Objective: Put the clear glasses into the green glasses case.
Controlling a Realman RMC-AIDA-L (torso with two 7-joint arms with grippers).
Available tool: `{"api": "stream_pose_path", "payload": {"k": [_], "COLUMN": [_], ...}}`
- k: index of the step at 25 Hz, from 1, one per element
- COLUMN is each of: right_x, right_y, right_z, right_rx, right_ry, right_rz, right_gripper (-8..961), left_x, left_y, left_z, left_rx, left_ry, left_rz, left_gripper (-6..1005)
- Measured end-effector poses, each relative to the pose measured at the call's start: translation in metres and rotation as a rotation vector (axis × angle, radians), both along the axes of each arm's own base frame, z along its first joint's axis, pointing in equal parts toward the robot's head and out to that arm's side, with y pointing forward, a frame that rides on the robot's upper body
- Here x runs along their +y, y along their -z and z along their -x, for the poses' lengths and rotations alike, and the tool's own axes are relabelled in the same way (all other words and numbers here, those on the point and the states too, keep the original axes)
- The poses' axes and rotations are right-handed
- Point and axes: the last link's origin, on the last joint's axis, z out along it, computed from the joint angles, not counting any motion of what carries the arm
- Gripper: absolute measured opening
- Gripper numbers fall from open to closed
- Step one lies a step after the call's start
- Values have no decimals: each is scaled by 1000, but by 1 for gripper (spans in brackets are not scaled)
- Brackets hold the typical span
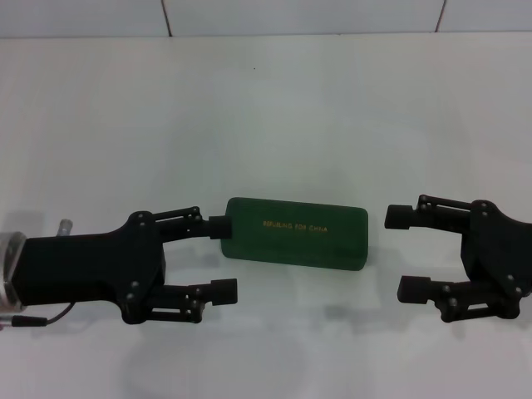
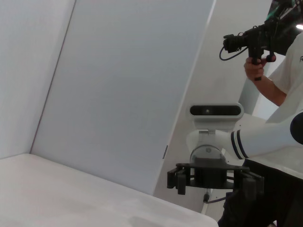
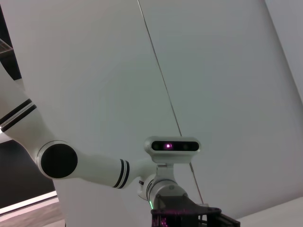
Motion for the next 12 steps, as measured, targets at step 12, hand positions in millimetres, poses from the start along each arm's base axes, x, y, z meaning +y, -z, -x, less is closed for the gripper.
{"api": "stream_pose_path", "payload": {"k": [12], "right_x": [0], "right_y": [2], "right_z": [-2], "right_rx": [3], "right_ry": [12], "right_rz": [-5], "right_gripper": [859], "left_x": [-4], "left_y": [1], "left_z": [3], "left_rx": [-2], "left_ry": [-9], "left_rz": [3], "left_gripper": [852]}}
